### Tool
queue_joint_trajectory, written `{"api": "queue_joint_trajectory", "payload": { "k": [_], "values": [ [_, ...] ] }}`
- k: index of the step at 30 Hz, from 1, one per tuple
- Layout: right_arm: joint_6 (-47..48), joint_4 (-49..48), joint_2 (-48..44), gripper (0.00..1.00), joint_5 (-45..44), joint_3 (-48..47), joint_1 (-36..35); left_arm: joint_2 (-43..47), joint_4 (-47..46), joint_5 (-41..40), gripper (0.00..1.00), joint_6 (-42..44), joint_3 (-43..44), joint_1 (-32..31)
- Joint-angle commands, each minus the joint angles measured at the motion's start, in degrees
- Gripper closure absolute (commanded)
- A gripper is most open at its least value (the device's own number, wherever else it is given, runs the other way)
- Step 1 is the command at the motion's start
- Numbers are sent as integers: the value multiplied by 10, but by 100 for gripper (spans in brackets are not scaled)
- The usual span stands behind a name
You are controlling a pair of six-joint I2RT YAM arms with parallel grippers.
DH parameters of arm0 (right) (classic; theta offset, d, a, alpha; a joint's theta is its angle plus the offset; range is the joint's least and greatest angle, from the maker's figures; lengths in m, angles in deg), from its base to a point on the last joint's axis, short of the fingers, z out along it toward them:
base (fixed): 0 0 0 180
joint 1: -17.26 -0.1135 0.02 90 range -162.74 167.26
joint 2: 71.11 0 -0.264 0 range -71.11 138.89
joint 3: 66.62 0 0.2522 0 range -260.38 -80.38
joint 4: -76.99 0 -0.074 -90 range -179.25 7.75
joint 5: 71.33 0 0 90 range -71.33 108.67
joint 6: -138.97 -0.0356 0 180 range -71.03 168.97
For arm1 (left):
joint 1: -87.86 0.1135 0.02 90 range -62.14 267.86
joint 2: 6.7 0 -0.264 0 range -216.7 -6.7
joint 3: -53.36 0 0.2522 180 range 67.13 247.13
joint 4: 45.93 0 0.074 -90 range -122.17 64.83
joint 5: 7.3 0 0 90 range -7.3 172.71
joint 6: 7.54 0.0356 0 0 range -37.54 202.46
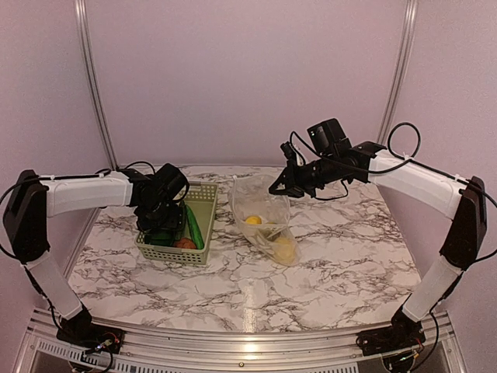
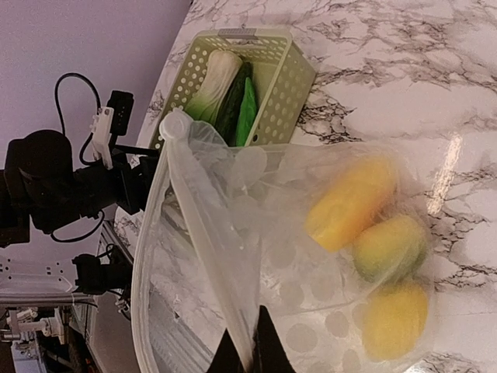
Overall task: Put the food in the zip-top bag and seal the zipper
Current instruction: Adjust the fake vegetable in the bin.
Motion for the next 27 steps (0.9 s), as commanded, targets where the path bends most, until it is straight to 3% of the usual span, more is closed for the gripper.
{"api": "queue_joint_trajectory", "payload": {
  "k": [1,17,27],
  "values": [
    [3,6,-4,97,-9,-6,2,-33,18,-2,18,9,29,12],
    [3,0,-12,97,-11,12,3,-121,33,-42,21,28,62,19],
    [3,-5,-18,96,-9,26,4,-94,51,-78,26,20,35,21]
  ]
}}
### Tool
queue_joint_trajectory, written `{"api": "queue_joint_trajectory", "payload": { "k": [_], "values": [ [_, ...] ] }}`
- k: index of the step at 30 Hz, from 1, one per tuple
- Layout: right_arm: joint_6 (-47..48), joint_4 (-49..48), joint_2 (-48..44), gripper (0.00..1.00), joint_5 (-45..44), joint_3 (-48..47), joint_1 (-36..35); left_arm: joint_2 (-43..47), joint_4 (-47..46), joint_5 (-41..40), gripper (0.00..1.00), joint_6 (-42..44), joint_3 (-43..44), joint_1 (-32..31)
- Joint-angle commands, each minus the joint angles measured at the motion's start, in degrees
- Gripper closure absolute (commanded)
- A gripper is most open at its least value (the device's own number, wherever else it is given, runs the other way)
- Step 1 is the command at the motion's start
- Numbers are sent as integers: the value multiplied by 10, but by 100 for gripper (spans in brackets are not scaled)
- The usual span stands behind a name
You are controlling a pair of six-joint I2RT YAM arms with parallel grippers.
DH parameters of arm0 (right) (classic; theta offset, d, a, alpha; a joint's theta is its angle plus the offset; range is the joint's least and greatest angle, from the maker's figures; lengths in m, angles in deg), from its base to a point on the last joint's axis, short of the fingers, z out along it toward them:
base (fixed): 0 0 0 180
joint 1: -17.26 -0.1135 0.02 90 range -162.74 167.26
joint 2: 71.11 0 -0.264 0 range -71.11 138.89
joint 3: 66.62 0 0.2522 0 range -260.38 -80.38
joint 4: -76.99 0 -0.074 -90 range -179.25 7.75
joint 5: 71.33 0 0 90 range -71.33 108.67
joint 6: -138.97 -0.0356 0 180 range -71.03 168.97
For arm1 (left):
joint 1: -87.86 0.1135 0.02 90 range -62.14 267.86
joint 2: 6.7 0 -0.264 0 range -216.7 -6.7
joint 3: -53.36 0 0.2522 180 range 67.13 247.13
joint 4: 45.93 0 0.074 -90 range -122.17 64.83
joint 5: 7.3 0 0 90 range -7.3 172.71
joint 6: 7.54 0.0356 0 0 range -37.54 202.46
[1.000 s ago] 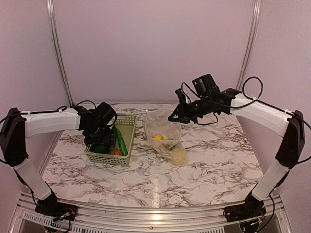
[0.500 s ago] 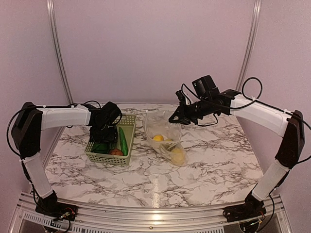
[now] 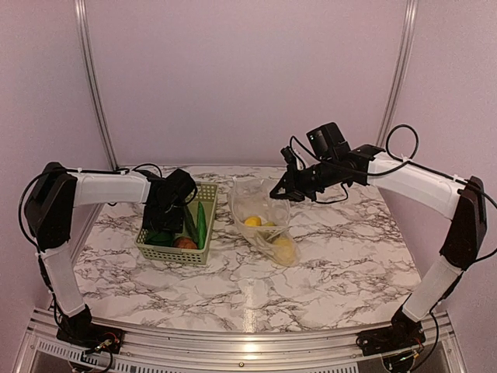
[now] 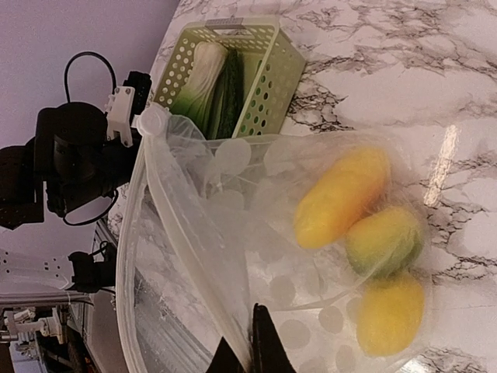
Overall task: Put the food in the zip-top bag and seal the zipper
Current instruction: Adjust the fake vegetable in the bin.
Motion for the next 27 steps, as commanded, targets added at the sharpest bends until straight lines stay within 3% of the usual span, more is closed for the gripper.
{"api": "queue_joint_trajectory", "payload": {
  "k": [1,8,16,27],
  "values": [
    [2,-7,-17,96,-3,12,4,13,38,-21,26,-3,-26,6],
    [-2,-13,-14,96,0,13,4,4,26,20,33,2,-19,9],
    [-3,-14,-20,96,-2,20,4,61,26,68,60,9,32,9],
    [-13,-22,-33,96,-6,39,4,131,26,172,67,-27,80,14]
  ]
}}
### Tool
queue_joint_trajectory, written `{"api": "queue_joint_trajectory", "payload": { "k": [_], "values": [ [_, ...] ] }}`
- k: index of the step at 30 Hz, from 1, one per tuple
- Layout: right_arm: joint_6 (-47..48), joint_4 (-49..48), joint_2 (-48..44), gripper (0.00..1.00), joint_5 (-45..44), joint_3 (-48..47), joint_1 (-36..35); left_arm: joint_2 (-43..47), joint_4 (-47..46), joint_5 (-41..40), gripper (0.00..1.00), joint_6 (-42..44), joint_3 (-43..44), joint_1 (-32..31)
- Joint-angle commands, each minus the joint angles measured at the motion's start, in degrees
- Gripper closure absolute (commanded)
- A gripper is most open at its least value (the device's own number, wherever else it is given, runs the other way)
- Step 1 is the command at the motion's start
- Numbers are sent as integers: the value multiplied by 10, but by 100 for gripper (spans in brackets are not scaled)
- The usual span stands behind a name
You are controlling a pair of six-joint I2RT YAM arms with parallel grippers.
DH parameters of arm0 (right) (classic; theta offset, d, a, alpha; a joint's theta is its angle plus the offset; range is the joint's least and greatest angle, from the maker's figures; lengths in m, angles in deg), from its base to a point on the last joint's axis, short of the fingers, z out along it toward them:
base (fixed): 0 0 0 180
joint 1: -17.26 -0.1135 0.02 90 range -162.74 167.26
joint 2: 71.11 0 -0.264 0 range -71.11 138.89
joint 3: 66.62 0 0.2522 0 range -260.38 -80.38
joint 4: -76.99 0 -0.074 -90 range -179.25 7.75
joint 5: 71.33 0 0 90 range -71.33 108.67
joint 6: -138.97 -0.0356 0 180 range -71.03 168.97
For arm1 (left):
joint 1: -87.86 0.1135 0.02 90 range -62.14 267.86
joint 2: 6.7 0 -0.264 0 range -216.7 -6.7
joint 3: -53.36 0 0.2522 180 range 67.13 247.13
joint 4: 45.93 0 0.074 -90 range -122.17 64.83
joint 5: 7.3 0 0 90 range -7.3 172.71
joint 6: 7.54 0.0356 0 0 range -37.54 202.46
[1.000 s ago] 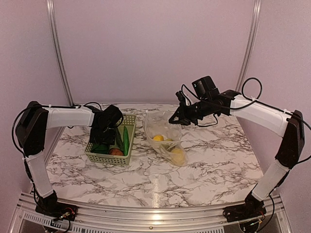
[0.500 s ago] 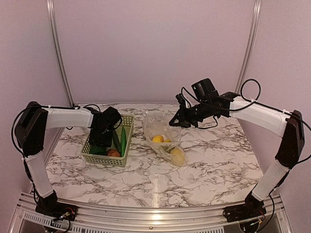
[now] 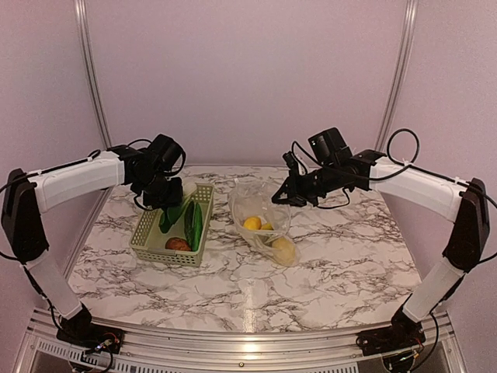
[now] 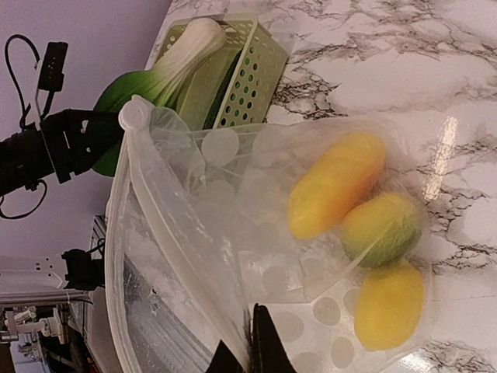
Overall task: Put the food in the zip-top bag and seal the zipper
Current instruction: Adjust the fake vegetable in the bin.
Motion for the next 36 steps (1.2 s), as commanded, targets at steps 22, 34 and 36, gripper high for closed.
{"api": "queue_joint_trajectory", "payload": {
  "k": [22,34,36],
  "values": [
    [-8,-6,1,96,8,-14,0,199,23,162,79,289,-102,19],
    [1,20,40,96,22,-61,-22,197,6,60,75,535,-149,-1],
    [0,20,43,96,24,-62,-24,188,-14,52,74,559,-158,0]
  ]
}}
